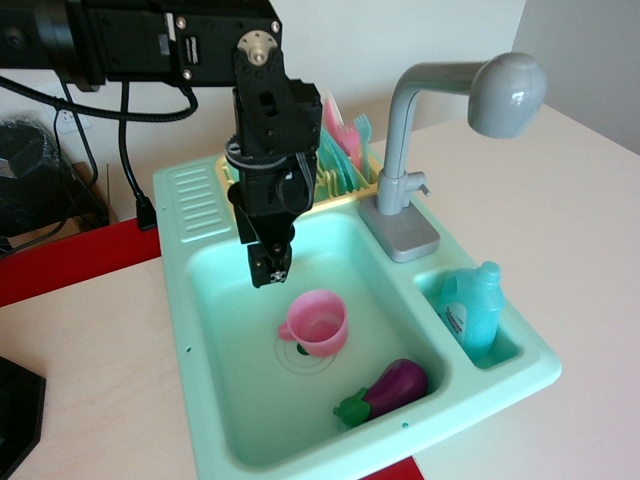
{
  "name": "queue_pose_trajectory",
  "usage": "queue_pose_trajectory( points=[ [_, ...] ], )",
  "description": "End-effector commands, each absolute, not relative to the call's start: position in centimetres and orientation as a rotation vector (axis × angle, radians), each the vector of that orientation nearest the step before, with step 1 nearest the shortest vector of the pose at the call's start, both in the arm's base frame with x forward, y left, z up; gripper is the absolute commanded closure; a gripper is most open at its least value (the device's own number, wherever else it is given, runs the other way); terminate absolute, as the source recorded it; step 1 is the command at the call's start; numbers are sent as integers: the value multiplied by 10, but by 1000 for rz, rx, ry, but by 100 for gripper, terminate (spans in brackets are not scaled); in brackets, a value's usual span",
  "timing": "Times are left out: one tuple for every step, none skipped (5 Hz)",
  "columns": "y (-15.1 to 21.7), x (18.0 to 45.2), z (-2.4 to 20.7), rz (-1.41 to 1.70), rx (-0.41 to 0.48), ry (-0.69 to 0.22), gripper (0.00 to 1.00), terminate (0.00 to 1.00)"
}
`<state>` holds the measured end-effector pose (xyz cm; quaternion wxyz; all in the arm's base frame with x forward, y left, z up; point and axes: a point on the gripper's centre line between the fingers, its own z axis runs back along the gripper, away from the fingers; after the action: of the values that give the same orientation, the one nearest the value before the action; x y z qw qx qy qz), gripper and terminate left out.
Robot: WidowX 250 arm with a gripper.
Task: Put cup from sink to drying rack
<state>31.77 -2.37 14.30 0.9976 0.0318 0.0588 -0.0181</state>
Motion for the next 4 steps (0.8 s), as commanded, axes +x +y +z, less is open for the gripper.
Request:
queue_pose_trajectory(
  points=[
    [-24,318,143,-36,64,118,0,0],
    [-33,336,144,-41,44,84,0,0],
    [-38,343,143,-39,44,82,0,0],
    [-40,346,139,-37,51,88,0,0]
  ],
)
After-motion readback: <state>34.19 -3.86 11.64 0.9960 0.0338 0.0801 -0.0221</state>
